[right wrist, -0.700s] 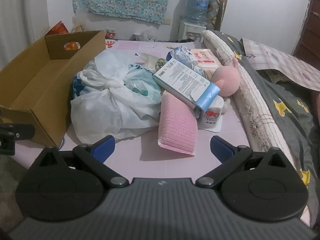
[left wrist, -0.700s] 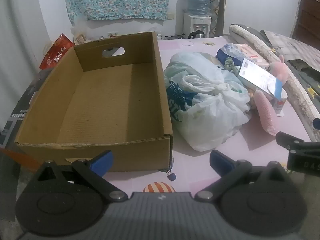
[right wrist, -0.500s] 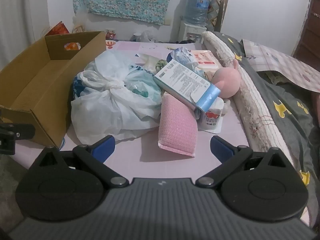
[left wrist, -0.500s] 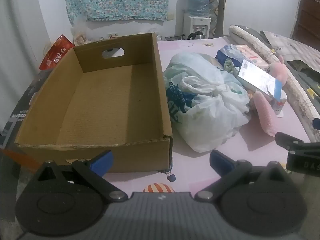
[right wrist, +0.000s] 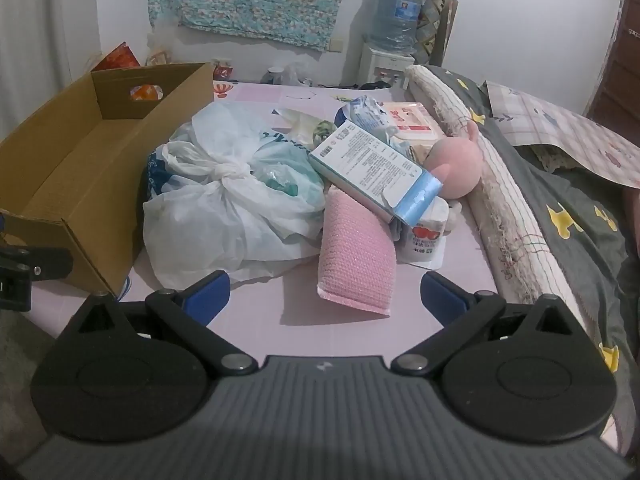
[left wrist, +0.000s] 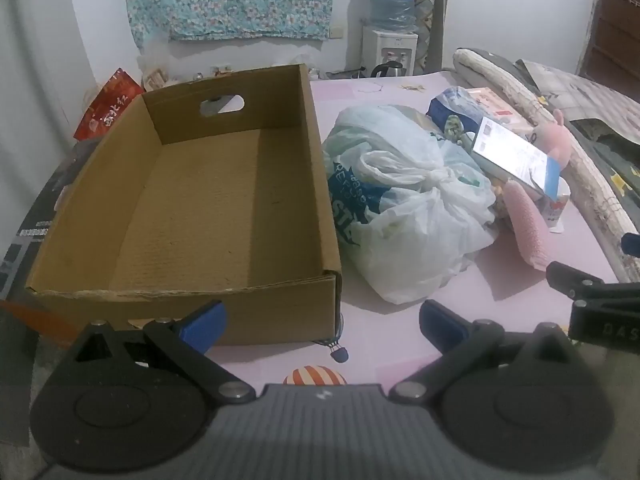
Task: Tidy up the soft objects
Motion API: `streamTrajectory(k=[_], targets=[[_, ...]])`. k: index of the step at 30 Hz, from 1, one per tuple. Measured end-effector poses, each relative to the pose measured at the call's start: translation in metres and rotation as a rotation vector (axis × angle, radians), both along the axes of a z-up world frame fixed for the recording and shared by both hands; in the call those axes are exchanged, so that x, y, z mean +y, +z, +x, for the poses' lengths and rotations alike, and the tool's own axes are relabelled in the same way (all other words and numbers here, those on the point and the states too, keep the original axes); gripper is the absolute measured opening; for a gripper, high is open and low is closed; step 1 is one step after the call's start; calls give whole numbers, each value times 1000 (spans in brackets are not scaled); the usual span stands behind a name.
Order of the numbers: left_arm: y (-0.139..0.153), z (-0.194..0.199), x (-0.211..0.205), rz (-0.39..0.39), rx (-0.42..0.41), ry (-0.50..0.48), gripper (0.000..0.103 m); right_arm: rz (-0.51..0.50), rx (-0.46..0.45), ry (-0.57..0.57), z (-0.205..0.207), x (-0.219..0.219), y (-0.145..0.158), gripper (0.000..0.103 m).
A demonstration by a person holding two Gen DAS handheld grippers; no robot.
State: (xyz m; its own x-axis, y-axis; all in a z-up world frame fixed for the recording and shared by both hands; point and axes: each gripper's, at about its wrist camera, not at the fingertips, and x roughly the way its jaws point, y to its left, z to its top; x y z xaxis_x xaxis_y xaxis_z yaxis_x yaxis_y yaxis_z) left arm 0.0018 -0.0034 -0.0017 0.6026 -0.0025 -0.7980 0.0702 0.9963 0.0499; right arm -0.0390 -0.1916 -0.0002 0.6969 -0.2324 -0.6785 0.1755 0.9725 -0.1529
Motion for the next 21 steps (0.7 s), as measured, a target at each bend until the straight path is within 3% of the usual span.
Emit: streamTrajectory(k=[21], targets=[[0, 2, 4, -12, 1, 3, 103, -2, -6, 1, 0, -1, 0, 102]])
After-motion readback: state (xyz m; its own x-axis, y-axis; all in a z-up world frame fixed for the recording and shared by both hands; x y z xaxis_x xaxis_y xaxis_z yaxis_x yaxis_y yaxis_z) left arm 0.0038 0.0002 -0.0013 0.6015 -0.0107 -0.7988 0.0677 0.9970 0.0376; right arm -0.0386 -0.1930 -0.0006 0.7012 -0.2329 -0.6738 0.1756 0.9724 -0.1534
